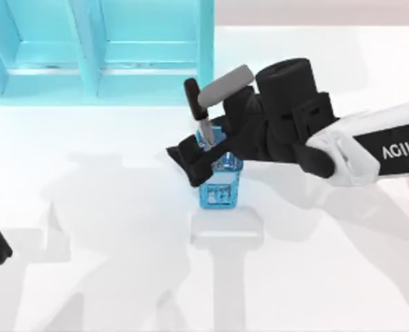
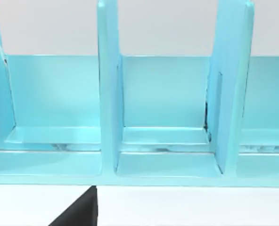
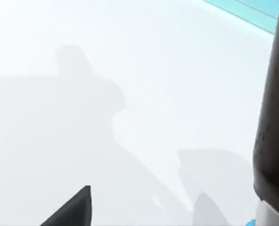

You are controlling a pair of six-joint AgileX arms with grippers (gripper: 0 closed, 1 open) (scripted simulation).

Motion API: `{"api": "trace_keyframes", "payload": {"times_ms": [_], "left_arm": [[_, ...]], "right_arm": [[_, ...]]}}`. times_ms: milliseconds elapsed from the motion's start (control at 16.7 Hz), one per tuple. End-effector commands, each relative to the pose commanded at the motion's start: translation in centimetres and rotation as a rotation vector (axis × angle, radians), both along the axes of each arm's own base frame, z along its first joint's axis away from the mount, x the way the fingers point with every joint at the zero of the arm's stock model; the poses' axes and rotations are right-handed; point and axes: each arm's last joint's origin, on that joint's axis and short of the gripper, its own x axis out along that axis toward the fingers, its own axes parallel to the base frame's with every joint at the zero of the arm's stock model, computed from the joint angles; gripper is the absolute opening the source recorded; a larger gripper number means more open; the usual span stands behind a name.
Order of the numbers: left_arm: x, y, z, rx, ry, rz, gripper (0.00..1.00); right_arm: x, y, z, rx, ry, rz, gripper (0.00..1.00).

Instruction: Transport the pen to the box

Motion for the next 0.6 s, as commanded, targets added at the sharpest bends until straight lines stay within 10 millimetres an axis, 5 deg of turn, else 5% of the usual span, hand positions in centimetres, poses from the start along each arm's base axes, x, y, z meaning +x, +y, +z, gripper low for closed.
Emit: {"api": "trace_keyframes", "payload": {"times_ms": [600], "left_arm": [[0.0, 0.0, 0.0, 0.0, 0.0, 0.0, 1.0]], "right_arm": [[0.0, 0.0, 0.0, 0.0, 0.0, 0.0, 0.1]]}}
